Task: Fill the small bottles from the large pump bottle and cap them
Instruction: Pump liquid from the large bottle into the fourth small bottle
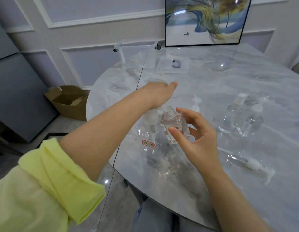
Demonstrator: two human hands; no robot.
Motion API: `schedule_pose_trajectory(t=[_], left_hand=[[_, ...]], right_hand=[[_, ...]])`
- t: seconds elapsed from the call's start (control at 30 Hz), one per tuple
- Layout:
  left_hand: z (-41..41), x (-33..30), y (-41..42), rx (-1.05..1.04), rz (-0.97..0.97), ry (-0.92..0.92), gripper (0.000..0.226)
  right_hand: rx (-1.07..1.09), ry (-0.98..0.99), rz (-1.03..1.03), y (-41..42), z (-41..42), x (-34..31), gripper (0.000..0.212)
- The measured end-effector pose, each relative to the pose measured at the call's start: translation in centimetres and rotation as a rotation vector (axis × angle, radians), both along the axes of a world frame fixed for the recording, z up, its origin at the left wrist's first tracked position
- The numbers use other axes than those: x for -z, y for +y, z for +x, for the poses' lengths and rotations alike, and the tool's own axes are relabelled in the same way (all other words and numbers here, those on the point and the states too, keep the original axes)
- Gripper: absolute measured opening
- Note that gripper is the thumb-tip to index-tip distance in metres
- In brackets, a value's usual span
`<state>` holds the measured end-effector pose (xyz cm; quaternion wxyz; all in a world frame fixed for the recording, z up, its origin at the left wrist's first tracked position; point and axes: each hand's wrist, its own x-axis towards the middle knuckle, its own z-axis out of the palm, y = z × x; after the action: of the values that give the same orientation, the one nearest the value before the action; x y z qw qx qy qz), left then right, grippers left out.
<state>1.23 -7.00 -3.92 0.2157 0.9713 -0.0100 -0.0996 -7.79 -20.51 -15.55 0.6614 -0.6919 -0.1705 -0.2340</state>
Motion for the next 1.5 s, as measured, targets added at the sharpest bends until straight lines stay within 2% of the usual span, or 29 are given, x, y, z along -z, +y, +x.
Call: schedule_pose_trajectory(t=[0.13, 0.27, 0.4, 0.53, 0.67, 0.8, 0.9, 1.03, 1.17, 1.3, 1.4, 1.5], left_hand=[[0.42, 0.64, 0.16, -0.016, 0.007, 0.081, 0.069], [0.56, 0.09, 0.2, 0.006, -0.053, 0.024, 0.069], [0.32, 0.7, 0.37, -0.019, -0.056, 0.092, 0.068], [0.33, 0.09, 0.22, 0.003, -0.072, 0.024, 0.066], [0.06, 0.53, 0.31, -0.018, -0.09, 0.101, 0.068], [0.2, 0.25, 0.15, -0.026, -0.097, 0.015, 0.069], [-0.01, 0.51, 0.21, -0.053, -0.107, 0.059, 0.069], [0.01, 0.16, 0.12, -0.026, -0.095, -0.008, 0.069], [0.17, 0.43, 0.19, -0.059, -0.06, 0.058, 0.073], [0.19, 0.12, 0.24, -0.035, -0.069, -0.004, 0.07], [-0.11, 0.55, 0.28, -0.064, -0.071, 0.038, 0.07], [-0.26, -0.03, 0.0, -0.051, -0.064, -0.032, 0.069]], right_hand=[[-0.002, -0.002, -0.01, -0.12, 0.08, 0.0, 0.043], [-0.006, -0.016, -0.006, -0.13, 0.04, -0.14, 0.044], [-0.015, -0.012, -0.007, -0.11, 0.14, 0.09, 0.043], [-0.008, -0.027, 0.005, -0.19, -0.02, -0.14, 0.043], [-0.018, -0.029, -0.01, -0.12, 0.07, 0.04, 0.043], [-0.013, -0.035, -0.005, -0.16, 0.11, 0.0, 0.044], [-0.016, -0.041, -0.023, -0.17, 0.23, 0.2, 0.044], [-0.022, -0.038, -0.007, -0.23, 0.14, 0.13, 0.045], [-0.023, -0.036, -0.01, -0.14, 0.2, 0.26, 0.043], [-0.022, -0.043, 0.001, -0.13, 0.22, 0.15, 0.043], [-0.017, -0.041, -0.022, -0.08, 0.26, 0.29, 0.043], [-0.023, -0.045, 0.006, -0.14, 0.15, 0.18, 0.043]])
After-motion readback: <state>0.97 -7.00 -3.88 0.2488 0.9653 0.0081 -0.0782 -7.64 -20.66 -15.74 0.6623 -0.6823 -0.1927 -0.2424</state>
